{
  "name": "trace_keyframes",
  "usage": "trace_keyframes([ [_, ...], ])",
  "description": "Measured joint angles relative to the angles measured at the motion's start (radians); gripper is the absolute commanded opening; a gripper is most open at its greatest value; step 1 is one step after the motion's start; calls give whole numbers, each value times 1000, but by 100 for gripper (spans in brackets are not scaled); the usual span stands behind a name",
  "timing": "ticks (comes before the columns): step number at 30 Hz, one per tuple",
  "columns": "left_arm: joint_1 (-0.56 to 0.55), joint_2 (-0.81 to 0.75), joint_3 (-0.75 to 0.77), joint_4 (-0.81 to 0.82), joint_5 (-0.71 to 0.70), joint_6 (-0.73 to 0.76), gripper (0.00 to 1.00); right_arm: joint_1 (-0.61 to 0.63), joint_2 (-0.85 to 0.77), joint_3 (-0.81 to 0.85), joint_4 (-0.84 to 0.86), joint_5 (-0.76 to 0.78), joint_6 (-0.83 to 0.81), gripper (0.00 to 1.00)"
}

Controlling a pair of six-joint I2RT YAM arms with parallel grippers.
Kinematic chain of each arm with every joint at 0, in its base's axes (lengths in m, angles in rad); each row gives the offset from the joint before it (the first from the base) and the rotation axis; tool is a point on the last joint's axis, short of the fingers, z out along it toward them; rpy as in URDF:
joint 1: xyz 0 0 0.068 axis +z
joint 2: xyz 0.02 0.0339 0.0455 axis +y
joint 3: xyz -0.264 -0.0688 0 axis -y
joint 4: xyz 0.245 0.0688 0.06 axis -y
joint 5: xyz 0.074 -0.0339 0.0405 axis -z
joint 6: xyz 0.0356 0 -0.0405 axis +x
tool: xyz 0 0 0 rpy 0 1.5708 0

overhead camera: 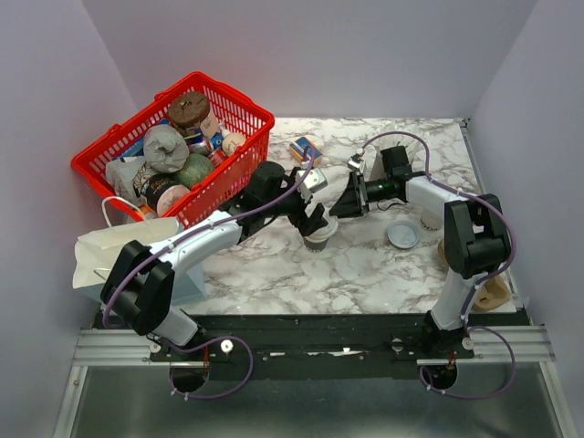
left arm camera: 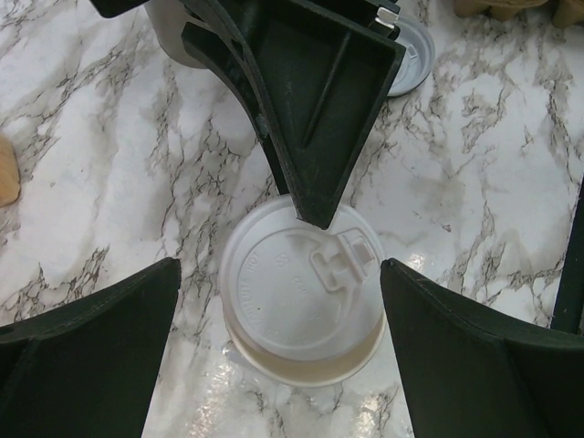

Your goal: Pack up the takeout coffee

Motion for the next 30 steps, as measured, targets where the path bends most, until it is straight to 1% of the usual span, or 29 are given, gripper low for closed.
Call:
trace_keyframes([
  [13,0,12,0,2,0,-1,98,0,0,0,-46,51,-45,52],
  [30,0,11,-21,4,-2,-4,97,0,0,6,-72,90,-70,50],
])
